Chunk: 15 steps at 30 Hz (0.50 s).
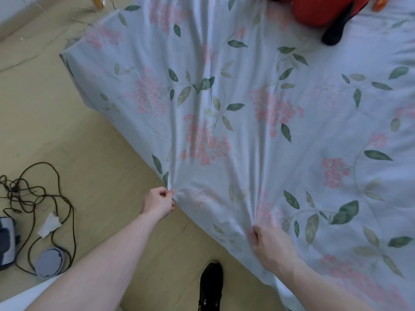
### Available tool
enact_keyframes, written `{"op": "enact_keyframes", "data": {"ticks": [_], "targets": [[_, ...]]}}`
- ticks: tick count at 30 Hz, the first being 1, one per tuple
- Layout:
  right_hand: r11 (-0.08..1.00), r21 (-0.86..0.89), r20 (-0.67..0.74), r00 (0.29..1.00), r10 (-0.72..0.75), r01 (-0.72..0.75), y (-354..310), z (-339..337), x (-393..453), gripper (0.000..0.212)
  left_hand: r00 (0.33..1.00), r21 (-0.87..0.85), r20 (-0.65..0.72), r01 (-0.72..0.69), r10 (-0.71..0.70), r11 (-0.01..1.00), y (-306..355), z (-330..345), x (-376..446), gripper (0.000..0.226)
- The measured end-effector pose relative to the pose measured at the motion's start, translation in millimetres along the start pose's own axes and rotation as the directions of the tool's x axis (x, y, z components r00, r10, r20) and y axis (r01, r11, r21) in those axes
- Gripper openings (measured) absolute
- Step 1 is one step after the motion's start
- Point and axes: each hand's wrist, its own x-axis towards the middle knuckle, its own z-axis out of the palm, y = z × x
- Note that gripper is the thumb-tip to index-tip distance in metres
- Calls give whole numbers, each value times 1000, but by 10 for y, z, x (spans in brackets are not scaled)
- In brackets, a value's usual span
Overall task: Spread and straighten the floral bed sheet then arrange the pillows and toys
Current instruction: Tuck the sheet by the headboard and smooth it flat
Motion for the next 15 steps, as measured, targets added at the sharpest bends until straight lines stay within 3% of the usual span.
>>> {"op": "enact_keyframes", "data": {"ticks": [2, 3, 5, 6, 8, 10, 12, 13, 15], "targets": [[987, -145, 238, 971, -27, 63, 77, 4, -149, 20, 1000, 264, 9, -1, -2, 964, 205, -39, -59, 36], [989, -141, 280, 960, -9, 50, 124, 25, -214, 20, 998, 427, -33, -39, 59, 903, 321, -47, -94, 34], [998, 36, 129, 991, 47, -52, 221, 30, -311, 27, 949, 518, -100, -206, 298, 830, 528, -49, -213, 26], [985, 155, -17, 996, 84, -80, 297, 0, -310, 25, 891, 509, -94, -340, 444, 791, 612, -35, -280, 22], [959, 266, -254, 952, 171, -101, 528, -33, -360, 1, 759, 536, 65, -574, 647, 620, 741, 111, -394, 28], [960, 232, -299, 927, 226, -159, 764, -25, -393, 40, 763, 532, 255, -624, 594, 573, 807, 280, -451, 70], [952, 121, -172, 939, 299, -281, 967, 55, -459, 74, 839, 549, 365, -543, 402, 635, 788, 468, -494, 95], [938, 72, -66, 937, 342, -338, 1025, 106, -492, 82, 863, 572, 402, -498, 307, 652, 740, 541, -530, 101], [909, 58, 111, 907, 406, -413, 1221, 324, -697, 86, 863, 641, 459, -486, 211, 594, 651, 788, -730, 105]]}}
